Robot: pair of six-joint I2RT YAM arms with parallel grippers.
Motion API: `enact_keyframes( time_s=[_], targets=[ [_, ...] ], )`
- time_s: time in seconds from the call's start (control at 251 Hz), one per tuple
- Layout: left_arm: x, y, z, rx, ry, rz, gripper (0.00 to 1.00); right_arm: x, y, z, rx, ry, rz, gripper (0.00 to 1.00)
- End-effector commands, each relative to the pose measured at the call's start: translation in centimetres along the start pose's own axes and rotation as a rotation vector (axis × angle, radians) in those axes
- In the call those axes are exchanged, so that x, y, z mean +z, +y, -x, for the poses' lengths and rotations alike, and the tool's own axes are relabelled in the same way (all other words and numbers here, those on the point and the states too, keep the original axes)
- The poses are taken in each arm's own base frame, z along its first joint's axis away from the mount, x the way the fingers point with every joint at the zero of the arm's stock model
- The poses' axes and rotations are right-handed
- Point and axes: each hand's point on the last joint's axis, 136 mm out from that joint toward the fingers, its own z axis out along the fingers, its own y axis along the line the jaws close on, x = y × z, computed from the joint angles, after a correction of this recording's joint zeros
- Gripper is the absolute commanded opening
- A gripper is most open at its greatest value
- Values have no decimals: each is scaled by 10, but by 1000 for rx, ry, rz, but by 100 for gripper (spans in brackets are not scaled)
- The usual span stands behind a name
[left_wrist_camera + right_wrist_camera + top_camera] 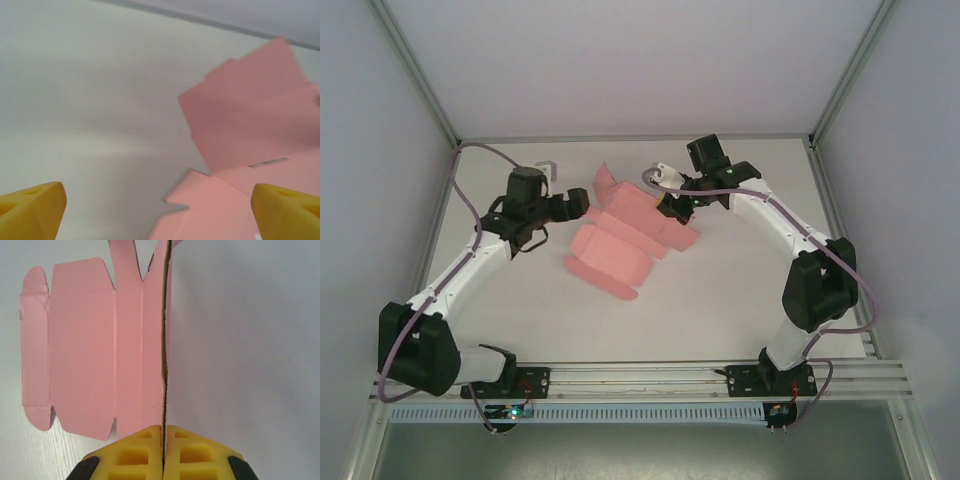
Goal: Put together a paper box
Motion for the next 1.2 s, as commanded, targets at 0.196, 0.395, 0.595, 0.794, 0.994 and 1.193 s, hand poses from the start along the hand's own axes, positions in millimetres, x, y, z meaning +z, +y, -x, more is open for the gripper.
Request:
enact_keyframes(
  time_s=[0.196,0.395,0.595,0.794,0.994,1.193],
  targets=[
    [15,-31,-39,-46,203,-389,74,-13,9,10,-52,-40,71,0],
    [20,-8,-50,-8,238,-256,63,-15,4,13,-32,-44,67,0],
    [21,-18,-48,22,230,-313,59,-12,6,14,-21,-43,95,0],
    [29,-29,-40,23,220,-379,50,-10,8,13,-15,-41,111,0],
    [33,-40,-39,49,227,-407,12,-9,8,14,-10,-46,119,0],
    [29,-55,-48,189,219,-361,0,-7,6,14,13,-32,107,0]
  ],
)
